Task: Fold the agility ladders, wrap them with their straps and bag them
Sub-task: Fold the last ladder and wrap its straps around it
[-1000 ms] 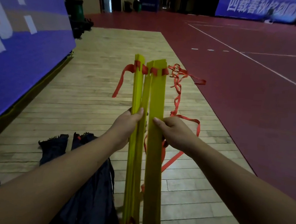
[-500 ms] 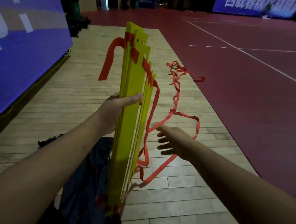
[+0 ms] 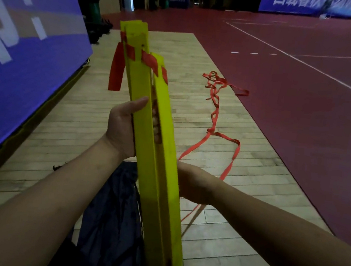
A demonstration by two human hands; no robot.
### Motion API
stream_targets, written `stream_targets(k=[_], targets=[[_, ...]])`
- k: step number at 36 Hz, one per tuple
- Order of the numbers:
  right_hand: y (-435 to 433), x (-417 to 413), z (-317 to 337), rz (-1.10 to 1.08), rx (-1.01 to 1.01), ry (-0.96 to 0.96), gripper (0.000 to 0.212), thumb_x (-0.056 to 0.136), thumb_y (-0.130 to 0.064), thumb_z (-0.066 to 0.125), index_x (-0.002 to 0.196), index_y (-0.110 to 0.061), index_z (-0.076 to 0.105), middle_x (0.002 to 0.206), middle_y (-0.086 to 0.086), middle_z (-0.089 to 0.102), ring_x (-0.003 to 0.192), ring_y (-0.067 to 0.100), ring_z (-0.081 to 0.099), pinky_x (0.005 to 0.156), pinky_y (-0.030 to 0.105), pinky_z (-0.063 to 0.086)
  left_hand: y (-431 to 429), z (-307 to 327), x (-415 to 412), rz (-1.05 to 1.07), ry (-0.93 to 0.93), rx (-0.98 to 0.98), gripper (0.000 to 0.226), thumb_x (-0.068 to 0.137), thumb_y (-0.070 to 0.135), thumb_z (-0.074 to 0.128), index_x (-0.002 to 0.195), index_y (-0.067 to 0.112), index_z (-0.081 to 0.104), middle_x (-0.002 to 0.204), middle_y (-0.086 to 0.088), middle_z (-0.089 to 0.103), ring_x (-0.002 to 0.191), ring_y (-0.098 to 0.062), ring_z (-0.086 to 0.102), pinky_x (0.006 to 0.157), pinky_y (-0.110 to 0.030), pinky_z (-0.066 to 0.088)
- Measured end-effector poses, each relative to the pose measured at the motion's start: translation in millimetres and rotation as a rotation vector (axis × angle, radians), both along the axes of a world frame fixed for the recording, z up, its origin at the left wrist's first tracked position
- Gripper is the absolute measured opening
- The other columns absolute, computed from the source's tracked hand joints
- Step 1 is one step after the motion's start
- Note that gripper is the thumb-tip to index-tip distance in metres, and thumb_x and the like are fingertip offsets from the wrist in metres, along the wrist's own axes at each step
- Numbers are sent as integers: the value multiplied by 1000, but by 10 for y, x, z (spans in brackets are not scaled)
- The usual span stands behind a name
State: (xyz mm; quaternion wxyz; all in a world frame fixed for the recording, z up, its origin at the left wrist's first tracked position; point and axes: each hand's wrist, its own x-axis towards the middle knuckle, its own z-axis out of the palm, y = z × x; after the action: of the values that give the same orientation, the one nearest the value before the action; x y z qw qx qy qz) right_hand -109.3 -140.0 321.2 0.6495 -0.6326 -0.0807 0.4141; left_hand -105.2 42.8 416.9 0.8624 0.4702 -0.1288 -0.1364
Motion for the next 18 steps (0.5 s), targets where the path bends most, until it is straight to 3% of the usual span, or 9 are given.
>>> stream_targets(k=[3, 5, 9, 12, 15, 18], targets=[[4, -7, 29, 19, 93, 134, 56, 104, -55, 38, 132, -15, 62, 126, 10, 68, 117, 30, 63, 109, 52, 45, 14, 1, 12, 58, -7, -39, 43, 44, 44, 92, 67, 15, 70, 50, 4, 52, 42, -12, 51, 46, -19, 45], [17, -37, 73, 54, 119, 124, 59, 105, -56, 30, 134, -15, 60, 126, 9, 68, 117, 28, 64, 105, 46, 49, 37, 10, 22, 89, -18, -26, 45, 43, 45, 92, 70, 15, 72, 51, 3, 53, 43, -12, 52, 47, -19, 44], [71, -64, 128, 159, 119, -50, 54, 101, -38, 51, 134, 5, 52, 118, 23, 57, 112, 40, 53, 108, 62, 37, 82, 3, 45, 152, -34, -14, 47, 41, 43, 93, 74, 14, 76, 57, 1, 61, 48, -15, 60, 52, -22, 50], [75, -61, 141, 113, 87, -107, 57, 98, -36, 57, 127, 13, 49, 117, 21, 49, 110, 40, 49, 110, 68, 32, 97, -7, 66, 236, -53, 24, 30, 64, 34, 83, 86, 15, 81, 78, -5, 72, 69, -22, 71, 65, -33, 60], [24, -3, 190, -57, 59, -208, 43, 97, -44, 56, 110, -4, 63, 101, 14, 59, 100, 33, 56, 102, 60, 44, 115, -14, 82, 329, 54, 126, 23, 88, 30, 61, 92, 14, 78, 84, -8, 70, 75, -27, 67, 67, -36, 59], [-41, 84, 253, -204, 100, -184, 60, 90, -60, 64, 113, -4, 65, 95, 12, 57, 90, 31, 53, 87, 45, 45, 117, -50, 93, 419, 123, 246, 23, 99, 31, 54, 86, 13, 62, 65, -3, 57, 62, -23, 55, 54, -28, 50]])
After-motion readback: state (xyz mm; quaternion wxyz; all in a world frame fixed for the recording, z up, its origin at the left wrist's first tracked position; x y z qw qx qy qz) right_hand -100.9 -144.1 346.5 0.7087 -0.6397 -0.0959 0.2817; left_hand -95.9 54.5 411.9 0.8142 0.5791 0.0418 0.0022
